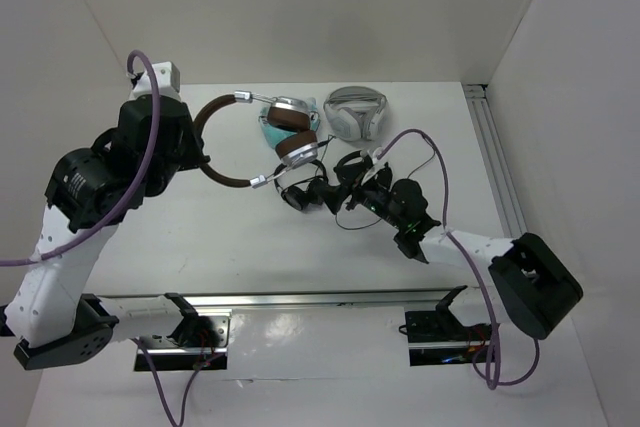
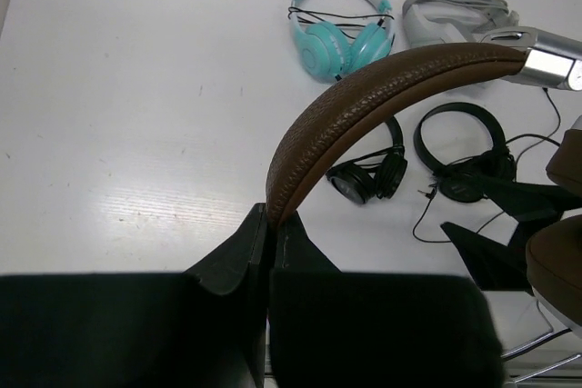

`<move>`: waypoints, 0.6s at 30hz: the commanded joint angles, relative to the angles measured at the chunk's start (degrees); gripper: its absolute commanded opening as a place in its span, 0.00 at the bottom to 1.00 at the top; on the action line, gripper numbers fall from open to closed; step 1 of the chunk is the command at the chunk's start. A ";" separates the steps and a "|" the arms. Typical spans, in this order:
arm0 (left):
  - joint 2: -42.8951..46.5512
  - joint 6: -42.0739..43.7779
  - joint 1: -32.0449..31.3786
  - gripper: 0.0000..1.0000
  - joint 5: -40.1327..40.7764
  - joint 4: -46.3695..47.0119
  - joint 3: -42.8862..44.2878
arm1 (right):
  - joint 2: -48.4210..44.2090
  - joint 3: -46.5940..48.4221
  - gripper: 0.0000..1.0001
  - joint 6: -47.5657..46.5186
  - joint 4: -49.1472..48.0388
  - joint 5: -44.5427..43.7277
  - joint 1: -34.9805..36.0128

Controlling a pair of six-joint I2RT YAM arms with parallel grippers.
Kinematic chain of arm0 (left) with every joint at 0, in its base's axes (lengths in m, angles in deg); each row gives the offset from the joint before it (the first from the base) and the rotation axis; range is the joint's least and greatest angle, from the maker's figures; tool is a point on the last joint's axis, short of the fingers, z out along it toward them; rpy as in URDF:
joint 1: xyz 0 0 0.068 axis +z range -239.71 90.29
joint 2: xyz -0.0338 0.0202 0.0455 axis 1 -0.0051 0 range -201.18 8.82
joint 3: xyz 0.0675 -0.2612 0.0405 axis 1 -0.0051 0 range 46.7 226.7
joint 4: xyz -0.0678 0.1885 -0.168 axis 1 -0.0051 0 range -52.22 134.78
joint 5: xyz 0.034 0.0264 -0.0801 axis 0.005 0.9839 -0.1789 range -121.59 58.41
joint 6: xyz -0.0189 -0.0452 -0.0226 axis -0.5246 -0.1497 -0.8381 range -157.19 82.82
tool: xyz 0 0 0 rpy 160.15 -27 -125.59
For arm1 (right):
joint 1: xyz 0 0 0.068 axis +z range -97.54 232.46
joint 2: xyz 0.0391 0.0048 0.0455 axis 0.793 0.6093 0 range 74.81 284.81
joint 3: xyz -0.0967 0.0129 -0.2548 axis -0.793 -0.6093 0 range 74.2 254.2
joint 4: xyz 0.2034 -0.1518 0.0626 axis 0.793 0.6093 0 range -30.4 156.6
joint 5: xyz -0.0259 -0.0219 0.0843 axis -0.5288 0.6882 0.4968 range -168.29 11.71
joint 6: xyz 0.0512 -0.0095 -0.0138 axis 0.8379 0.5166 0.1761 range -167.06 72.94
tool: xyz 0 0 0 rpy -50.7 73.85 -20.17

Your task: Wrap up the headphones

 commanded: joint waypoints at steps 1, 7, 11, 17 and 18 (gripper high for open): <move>2.04 0.31 0.76 0.00 -3.57 5.72 1.84 | 4.14 -0.09 0.82 0.15 -12.68 -4.23 0.67; 3.97 0.31 0.76 0.00 -4.81 6.25 -1.14 | 10.82 3.07 0.73 2.87 -16.20 -3.19 0.67; 4.50 0.31 0.76 0.00 -4.28 6.26 -2.29 | 13.29 3.78 0.54 3.48 -17.87 -3.19 0.67; 5.03 0.31 0.76 0.00 -4.28 6.78 -4.04 | 17.41 3.78 0.54 5.60 -23.59 -3.71 0.67; 5.03 0.31 0.76 0.00 -4.28 6.78 -4.04 | 17.42 4.30 0.54 6.30 -23.59 -3.71 0.67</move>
